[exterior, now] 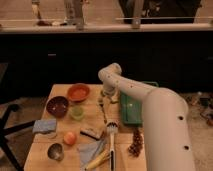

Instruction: Place pepper in red bowl

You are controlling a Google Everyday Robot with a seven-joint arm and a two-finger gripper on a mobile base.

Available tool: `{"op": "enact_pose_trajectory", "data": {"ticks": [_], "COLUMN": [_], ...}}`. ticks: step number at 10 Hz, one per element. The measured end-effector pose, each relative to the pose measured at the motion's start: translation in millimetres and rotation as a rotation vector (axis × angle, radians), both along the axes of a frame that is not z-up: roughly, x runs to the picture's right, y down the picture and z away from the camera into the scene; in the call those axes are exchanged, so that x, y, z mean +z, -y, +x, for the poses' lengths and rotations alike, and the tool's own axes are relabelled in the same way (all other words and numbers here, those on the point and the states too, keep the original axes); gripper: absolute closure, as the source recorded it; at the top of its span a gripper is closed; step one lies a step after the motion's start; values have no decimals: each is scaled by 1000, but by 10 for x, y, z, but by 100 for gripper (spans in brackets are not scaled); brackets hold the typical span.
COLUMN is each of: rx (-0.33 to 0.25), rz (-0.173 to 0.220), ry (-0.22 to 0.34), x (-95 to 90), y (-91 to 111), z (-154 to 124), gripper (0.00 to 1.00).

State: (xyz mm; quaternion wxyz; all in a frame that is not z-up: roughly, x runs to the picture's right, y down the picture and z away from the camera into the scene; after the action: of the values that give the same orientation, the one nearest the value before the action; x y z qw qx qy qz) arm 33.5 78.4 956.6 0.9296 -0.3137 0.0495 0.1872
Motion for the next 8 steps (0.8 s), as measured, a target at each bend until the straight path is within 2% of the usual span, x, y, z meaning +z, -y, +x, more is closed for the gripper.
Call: {"op": "enact_pose_trajectory", "data": {"ticks": [2, 3, 8], "rx": [4, 5, 1], "rz": [-9, -12, -25], "ry": [0, 3, 42], "x": [49, 60, 95], "y": [-59, -69, -115], "z": [-7, -23, -1], "gripper": [20, 24, 73]}}
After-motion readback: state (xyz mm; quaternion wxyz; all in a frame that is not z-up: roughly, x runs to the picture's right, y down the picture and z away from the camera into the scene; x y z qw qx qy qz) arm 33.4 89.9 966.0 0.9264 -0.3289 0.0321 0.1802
